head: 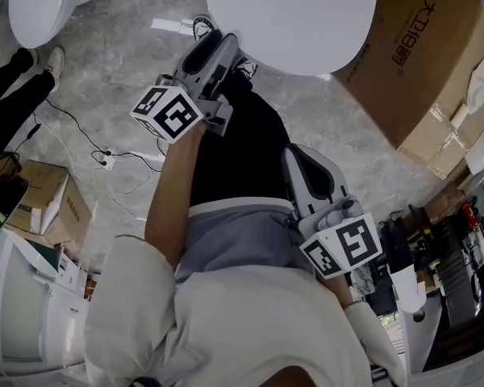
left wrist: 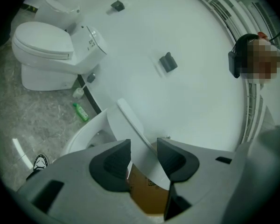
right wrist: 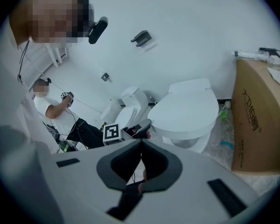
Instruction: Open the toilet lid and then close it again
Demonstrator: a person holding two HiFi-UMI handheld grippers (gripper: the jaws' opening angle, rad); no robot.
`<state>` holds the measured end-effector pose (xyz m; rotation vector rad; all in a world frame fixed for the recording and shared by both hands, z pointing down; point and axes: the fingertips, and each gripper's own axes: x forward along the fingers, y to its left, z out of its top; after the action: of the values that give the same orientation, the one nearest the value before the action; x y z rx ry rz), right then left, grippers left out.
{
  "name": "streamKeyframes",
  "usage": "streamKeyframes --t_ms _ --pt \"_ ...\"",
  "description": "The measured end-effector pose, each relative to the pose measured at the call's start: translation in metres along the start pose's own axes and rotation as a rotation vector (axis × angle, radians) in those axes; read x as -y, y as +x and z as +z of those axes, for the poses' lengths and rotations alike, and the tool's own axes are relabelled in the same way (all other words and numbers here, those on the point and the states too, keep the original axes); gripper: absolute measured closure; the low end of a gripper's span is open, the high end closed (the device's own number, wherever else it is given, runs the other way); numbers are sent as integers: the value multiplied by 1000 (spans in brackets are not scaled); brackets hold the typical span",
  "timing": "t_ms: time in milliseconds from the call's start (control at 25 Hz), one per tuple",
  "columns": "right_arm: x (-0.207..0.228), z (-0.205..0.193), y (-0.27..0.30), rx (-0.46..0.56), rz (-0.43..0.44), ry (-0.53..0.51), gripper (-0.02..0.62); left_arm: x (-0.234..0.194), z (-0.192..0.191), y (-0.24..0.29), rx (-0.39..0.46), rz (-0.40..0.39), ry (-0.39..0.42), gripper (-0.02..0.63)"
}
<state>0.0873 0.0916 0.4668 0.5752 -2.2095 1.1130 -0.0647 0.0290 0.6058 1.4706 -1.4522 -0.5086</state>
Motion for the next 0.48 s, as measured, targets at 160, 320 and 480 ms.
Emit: streamKeyframes --t_ms 160,320,480 --pt "-4 7 -1 15 5 -5 584 14 10 1 4 -21 7 443" --pt "-7 16 -6 35 5 -15 584 24 20 1 9 -33 14 443" --pt "-6 24 -12 60 -4 -13 584 35 29 5 -2 -38 9 443"
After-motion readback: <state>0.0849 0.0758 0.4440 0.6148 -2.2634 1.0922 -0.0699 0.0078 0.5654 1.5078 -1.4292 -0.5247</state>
